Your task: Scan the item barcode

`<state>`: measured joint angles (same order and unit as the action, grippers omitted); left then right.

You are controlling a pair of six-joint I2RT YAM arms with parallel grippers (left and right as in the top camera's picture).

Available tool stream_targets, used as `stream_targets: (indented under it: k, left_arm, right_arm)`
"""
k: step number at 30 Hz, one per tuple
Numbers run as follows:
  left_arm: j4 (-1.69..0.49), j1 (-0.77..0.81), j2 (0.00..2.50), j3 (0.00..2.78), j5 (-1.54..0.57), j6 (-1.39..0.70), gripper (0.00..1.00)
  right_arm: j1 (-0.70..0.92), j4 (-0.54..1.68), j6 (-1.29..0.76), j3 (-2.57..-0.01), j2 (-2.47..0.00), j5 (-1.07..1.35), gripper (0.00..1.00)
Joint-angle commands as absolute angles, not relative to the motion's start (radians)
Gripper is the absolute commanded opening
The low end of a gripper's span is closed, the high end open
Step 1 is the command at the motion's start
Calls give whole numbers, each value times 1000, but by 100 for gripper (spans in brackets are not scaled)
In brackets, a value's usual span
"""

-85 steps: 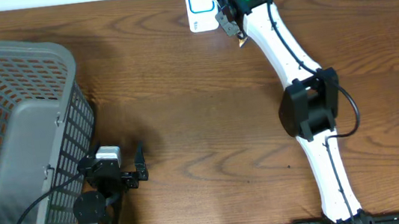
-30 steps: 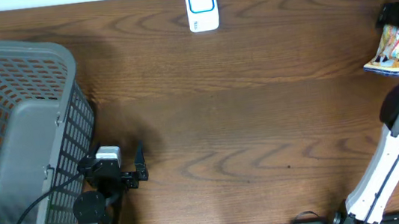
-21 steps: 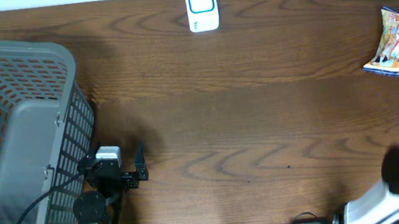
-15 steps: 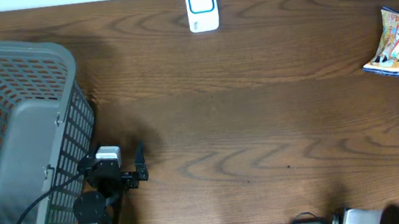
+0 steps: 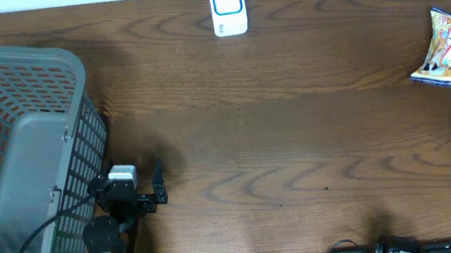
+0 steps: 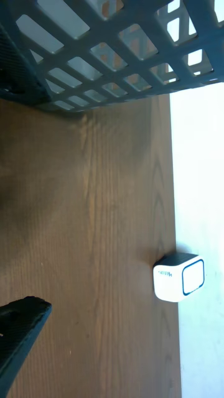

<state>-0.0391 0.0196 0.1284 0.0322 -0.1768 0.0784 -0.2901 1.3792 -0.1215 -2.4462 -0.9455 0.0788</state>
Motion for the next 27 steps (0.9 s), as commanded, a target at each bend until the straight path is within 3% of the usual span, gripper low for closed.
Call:
stream_targets:
  k: [1, 6, 11, 21, 27]
  left_arm:
    - [-51, 18, 126, 4, -175, 74, 98]
    - [-51, 18, 126, 4, -175, 74, 98]
    - [-51, 18, 126, 4, -175, 74, 98]
    - [-51, 18, 126, 4, -175, 74, 98]
    - [-51, 18, 126, 4, -175, 74, 98]
  right_arm:
    - [-262, 1417, -108, -2424, -925, 87, 99]
    - [-226, 1419, -102, -2237, -833, 44, 99]
    - [-226, 1218, -104, -1818, -653, 37, 99]
    - [-192, 441, -112, -846, -216, 127, 99]
    - [-192, 91, -161, -460, -57, 140, 99]
